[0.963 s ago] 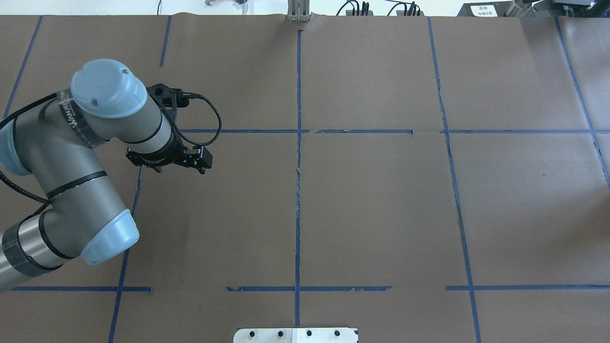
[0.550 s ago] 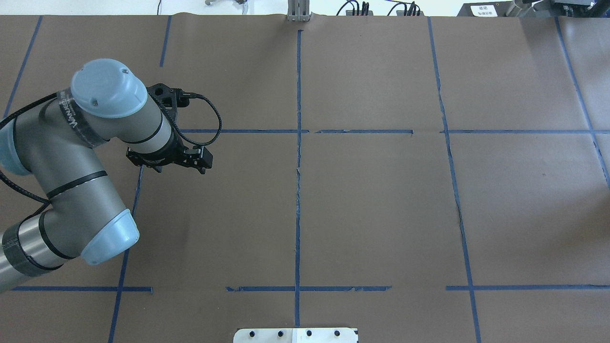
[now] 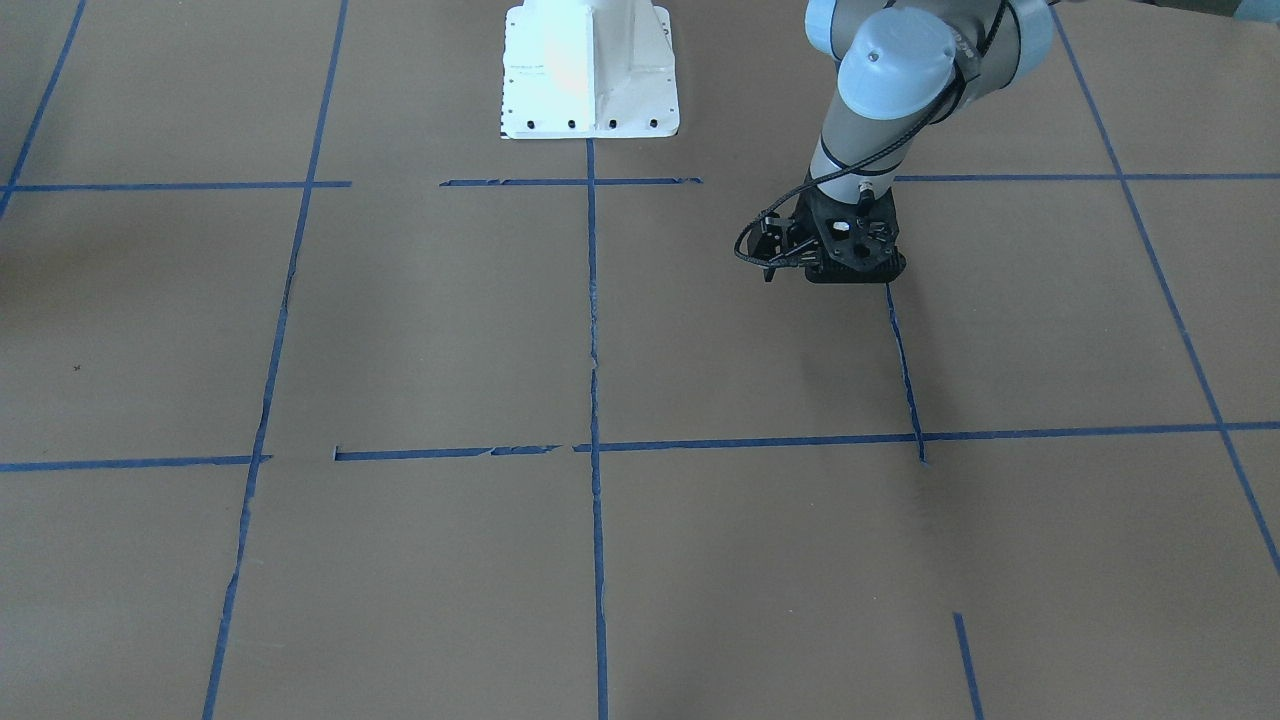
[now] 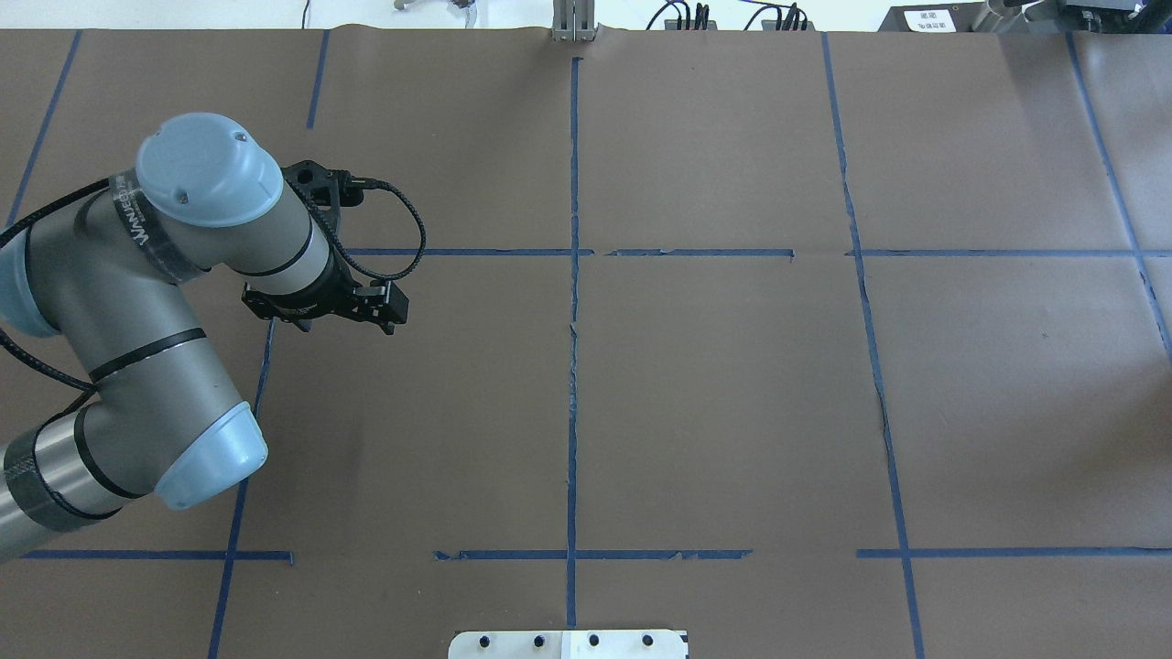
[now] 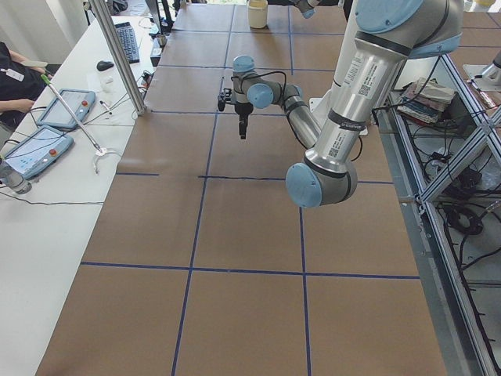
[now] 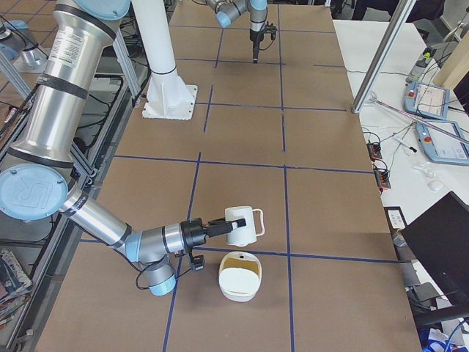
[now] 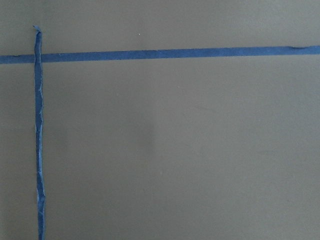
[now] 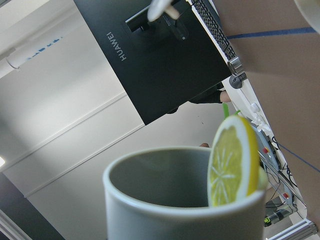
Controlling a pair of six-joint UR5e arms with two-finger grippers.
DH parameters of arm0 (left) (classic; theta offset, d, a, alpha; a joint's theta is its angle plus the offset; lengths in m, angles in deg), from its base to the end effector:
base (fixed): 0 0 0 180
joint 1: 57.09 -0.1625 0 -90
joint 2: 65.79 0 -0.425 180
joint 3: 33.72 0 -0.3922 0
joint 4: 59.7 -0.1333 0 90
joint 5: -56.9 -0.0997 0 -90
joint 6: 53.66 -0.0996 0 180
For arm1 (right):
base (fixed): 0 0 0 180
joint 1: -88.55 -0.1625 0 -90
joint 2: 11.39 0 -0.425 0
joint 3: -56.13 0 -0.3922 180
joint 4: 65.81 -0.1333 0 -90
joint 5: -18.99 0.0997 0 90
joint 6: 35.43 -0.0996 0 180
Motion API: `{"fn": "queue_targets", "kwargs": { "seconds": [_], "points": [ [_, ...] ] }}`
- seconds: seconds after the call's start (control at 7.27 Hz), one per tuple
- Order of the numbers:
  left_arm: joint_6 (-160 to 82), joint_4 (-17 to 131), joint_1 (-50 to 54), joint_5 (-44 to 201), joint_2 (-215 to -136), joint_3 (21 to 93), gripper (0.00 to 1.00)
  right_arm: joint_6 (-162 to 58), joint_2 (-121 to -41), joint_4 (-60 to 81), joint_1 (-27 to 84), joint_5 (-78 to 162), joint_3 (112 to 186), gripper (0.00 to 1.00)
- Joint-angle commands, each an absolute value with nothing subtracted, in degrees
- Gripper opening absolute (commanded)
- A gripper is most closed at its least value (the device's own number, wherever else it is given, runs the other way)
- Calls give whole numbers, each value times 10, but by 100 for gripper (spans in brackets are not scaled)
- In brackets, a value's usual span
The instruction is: Left arm hands cup to right arm to dump lemon
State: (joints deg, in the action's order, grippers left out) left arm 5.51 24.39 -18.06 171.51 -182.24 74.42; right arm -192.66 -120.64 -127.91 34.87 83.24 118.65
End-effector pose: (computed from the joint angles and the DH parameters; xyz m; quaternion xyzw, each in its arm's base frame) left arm 0.4106 -0.4511 0.2761 0.0204 0.3804 0.0045 0.9246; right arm 0.0305 -0.2567 0.7294 0.0427 -0.7858 0.6015 0.1372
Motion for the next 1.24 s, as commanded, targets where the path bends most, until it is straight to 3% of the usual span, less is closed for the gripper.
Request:
{"fn": "queue_targets", "kwargs": {
  "seconds": [0.0,0.41,1.1],
  "points": [
    [56,243,-181,1715,-1822,749,100,-1924,-1206,-1280,348,832,1186,6],
    [56,241,-181,1715,-1822,753,100,-1889,-1212,-1273,347,861,1187,8],
    [56,246,-181,1717,-1822,743,100,-1495,-1206,-1234,334,968,1203,12]
  ]
}}
